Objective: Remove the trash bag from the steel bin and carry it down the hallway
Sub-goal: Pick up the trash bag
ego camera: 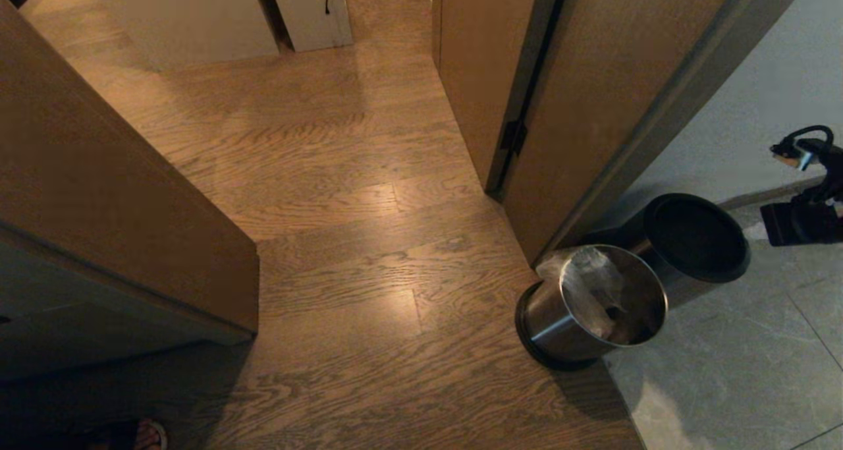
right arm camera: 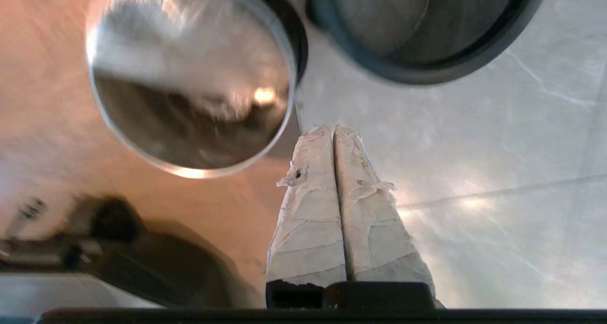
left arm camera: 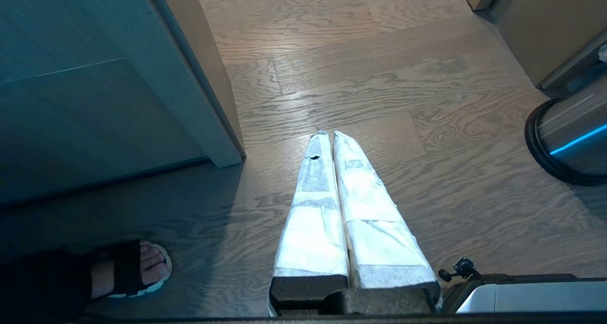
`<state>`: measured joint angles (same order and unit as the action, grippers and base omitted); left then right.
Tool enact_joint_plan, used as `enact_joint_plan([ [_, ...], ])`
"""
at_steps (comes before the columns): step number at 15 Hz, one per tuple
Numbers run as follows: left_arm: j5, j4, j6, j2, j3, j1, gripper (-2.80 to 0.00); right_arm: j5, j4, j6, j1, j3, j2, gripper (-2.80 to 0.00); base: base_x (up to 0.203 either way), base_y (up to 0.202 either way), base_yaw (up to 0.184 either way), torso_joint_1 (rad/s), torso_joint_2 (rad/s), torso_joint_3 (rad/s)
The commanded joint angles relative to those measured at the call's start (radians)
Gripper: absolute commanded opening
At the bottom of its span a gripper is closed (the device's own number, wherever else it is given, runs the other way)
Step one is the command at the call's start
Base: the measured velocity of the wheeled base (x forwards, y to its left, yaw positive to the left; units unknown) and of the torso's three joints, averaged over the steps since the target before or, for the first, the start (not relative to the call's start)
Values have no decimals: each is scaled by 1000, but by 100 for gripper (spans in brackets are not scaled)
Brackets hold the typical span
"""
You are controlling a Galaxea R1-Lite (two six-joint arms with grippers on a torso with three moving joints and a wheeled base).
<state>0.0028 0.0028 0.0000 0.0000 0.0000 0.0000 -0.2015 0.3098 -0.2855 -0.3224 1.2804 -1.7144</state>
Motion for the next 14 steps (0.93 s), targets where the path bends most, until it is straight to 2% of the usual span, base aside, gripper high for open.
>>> enact_joint_plan([
  [1, -1, 0, 0, -2, 0, 0, -280, 113, 0, -2, 118, -67, 69, -280, 0, 0, 0, 0, 0, 0],
  [5, 0, 0, 0, 0, 0, 0, -280, 186, -13, -6, 343, -173, 113, -280, 0, 0, 0, 0, 0, 0],
  [7, 0, 0, 0, 0, 0, 0, -280, 218, -42, -6, 422, -256, 125, -280, 0, 0, 0, 0, 0, 0],
  [11, 0, 0, 0, 0, 0, 0, -280, 227, -95, -5, 513, -398, 157, -280, 0, 0, 0, 0, 0, 0],
  [14, 0, 0, 0, 0, 0, 0, -280, 229, -98, 4, 548, -466, 181, -280, 0, 0, 0, 0, 0, 0],
])
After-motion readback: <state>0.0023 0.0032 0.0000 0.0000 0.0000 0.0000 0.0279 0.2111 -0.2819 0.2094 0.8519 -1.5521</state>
